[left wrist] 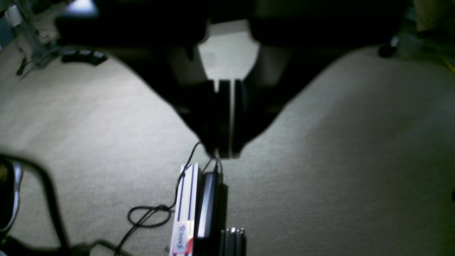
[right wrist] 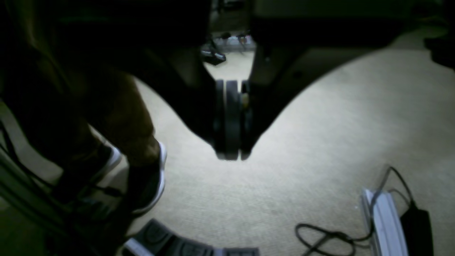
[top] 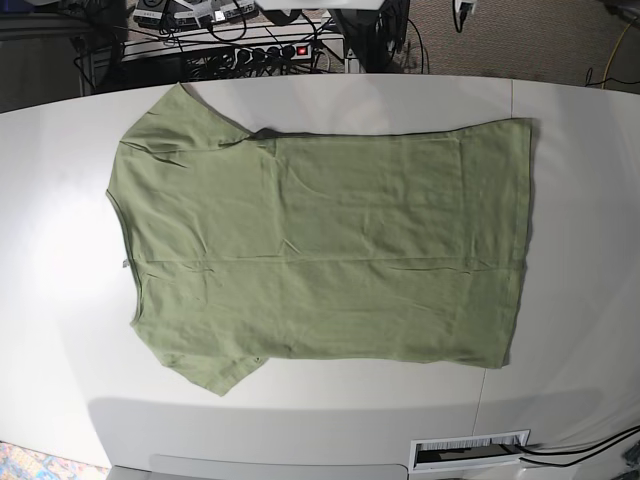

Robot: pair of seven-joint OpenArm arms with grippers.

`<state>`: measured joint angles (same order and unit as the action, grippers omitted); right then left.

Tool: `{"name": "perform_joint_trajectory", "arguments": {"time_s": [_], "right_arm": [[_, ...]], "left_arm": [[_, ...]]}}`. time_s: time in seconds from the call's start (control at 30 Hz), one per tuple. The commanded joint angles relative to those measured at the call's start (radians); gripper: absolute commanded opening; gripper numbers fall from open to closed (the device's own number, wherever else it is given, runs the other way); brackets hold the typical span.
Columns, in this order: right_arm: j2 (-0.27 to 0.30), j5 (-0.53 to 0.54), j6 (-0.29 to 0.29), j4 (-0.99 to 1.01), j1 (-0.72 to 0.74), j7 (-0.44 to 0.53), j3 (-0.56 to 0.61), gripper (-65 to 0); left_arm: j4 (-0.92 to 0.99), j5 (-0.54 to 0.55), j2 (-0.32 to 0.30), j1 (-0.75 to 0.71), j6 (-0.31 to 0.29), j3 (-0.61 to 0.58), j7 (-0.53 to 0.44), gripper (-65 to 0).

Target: Fold the T-shirt properly

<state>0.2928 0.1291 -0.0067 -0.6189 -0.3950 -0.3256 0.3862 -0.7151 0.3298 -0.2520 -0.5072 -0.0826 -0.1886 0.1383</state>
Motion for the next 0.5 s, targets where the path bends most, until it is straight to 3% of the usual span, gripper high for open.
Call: {"name": "perform_joint_trajectory", "arguments": {"time_s": [0.0, 0.33, 0.47], "right_arm": [[0.027, 0.005, -0.004, -0.036, -0.031, -0.003, -0.001, -65.0], [0.245, -0.006, -0.005, -0.485, -0.316, -0.022, -0.002, -65.0], [0.322, -0.095, -0.01, -0.655, -0.418, -0.022, -0.002, -65.0]], "left_arm": [[-0.031, 0.004, -0.019, -0.037, -0.007, 0.001, 0.0, -65.0], [-0.365, -0.007, -0.164, -0.288, -0.006, 0.002, -0.023, -65.0], [-0.496, -0.149, -0.214, -0.388, 0.018, 0.002, -0.066, -65.0]]}}
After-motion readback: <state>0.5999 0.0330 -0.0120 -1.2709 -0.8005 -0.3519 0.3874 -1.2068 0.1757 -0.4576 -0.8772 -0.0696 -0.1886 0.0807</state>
